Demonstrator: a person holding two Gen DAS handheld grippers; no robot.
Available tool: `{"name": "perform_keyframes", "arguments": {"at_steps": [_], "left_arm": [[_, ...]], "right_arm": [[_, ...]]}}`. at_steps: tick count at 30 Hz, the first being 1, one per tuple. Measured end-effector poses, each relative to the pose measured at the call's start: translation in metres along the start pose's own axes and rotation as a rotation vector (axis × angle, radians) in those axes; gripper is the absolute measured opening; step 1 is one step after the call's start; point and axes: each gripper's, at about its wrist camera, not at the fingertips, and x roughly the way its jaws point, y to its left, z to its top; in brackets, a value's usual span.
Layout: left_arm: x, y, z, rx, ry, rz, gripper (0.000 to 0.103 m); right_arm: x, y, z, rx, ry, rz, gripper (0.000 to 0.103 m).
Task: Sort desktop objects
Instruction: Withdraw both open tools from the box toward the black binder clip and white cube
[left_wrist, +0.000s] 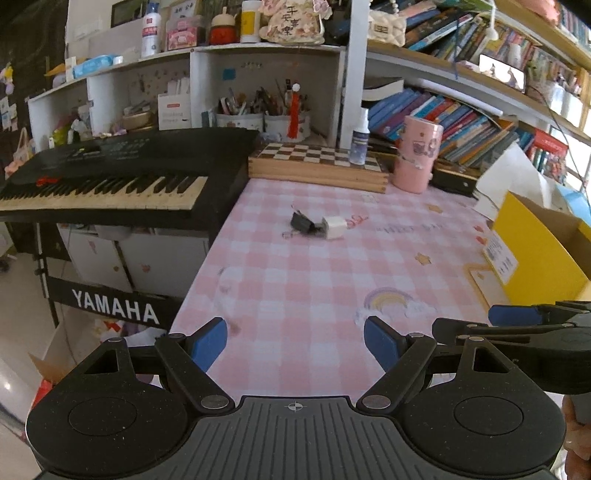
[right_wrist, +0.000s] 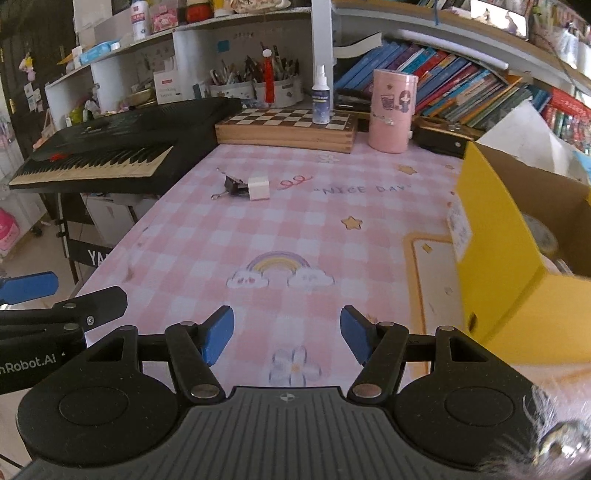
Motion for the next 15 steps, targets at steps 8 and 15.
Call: {"name": "perform_keyframes", "arguments": {"at_steps": [8, 15], "left_arm": [[0.045, 0.003, 0.041, -0.024, -0.009, 0.039, 0.084], [0.079, 0.007, 0.064, -0.036, 0.014, 0.093, 0.084]], "right_arm": [[0.051, -0.007, 0.043, -0.038, -0.005, 0.024, 0.062], [0.105, -0.004, 0.084, -0.084, -0.027, 0.065, 0.061]]}}
